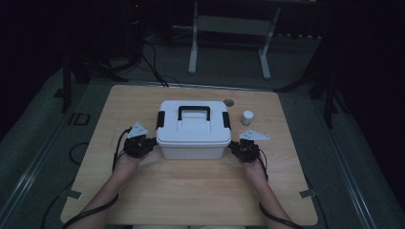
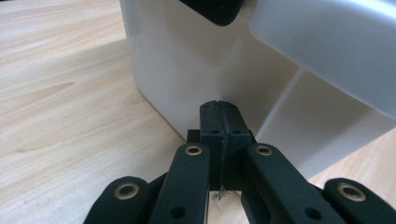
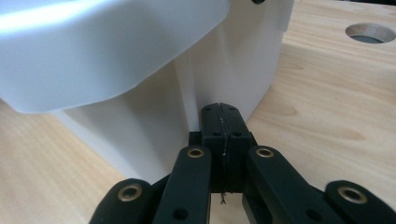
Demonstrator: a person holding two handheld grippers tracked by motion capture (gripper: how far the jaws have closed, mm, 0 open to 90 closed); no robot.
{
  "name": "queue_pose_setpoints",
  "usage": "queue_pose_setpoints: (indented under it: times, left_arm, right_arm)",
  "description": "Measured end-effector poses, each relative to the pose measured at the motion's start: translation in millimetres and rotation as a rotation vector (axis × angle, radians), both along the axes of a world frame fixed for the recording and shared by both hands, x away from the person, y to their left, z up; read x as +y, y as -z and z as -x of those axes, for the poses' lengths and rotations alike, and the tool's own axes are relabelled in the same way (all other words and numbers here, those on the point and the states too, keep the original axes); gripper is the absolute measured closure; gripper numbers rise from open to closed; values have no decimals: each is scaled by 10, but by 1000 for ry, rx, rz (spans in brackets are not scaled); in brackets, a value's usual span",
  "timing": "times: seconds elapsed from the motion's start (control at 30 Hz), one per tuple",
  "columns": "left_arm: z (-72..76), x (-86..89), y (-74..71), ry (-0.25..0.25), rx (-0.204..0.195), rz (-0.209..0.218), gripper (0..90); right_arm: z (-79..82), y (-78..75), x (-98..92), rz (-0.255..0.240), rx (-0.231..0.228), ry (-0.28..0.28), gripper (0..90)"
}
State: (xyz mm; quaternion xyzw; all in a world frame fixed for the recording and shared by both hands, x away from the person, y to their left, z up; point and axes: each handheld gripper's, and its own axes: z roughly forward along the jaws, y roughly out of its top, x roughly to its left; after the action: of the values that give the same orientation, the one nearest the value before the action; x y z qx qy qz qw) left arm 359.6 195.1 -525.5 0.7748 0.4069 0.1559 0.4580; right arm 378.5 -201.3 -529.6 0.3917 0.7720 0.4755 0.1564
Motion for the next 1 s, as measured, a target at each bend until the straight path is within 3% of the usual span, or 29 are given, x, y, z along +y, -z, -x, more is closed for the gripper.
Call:
queue_pose_setpoints:
  times: [0.37, 0.6, 0.77, 1.0]
  left_arm:
    - [202, -32, -7, 31, 8, 2, 895]
    - [323, -35, -4, 51, 12, 7, 895]
    - [389, -60, -23, 71, 9, -15, 895]
    - [475, -98, -29, 89, 14, -16, 895]
  right_arm:
    - [258, 6, -74, -21, 15, -2, 900]
    - [422, -2, -92, 8, -6, -15, 900]
    - [514, 0, -123, 13, -13, -23, 900]
    - [600, 14, -198, -13, -1, -33, 900]
